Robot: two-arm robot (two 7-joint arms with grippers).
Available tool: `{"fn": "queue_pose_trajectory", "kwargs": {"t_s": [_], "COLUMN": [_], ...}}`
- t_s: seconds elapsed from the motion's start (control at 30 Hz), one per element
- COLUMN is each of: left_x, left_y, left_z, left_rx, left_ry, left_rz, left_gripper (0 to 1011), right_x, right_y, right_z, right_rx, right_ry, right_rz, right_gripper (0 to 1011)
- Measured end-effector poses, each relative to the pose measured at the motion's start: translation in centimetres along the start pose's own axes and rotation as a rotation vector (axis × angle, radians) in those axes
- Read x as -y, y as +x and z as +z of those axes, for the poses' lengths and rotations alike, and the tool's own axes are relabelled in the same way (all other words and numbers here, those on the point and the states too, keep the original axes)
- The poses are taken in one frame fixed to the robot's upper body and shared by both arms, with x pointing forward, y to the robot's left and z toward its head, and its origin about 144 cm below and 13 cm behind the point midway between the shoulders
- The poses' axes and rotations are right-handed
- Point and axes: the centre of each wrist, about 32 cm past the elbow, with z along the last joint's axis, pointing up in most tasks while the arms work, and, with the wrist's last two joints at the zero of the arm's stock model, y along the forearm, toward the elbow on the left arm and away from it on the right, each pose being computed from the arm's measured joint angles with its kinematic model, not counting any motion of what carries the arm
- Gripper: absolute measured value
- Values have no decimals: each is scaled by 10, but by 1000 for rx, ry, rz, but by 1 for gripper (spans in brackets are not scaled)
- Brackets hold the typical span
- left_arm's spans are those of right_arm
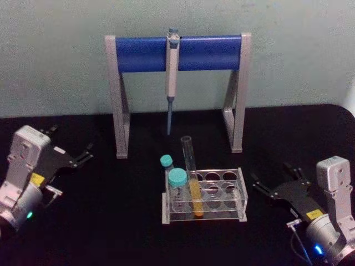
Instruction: Pick up the test tube from the test tube rack, shake it, then place it back into the test tube rack.
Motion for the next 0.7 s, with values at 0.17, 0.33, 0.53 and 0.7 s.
{"fn": "queue_pose_trajectory", "kwargs": {"t_s": [0.17, 0.33, 0.53, 0.7], "left_x": [0, 0, 0, 0], "left_y": [0, 0, 0, 0], "left_z": [0, 0, 0, 0], "left_rx": [0, 0, 0, 0], "left_ry": [0, 0, 0, 0], "left_rz": [0, 0, 0, 0], "left_gripper": [1001, 1001, 1001, 1001], "right_x": [0, 0, 0, 0], "right_y": [0, 0, 0, 0], "right_z": [0, 0, 0, 0], "right_rx": [0, 0, 0, 0], "right_ry": [0, 0, 0, 0], "right_rz": [0, 0, 0, 0], "right_gripper": [1000, 1000, 1000, 1000]}}
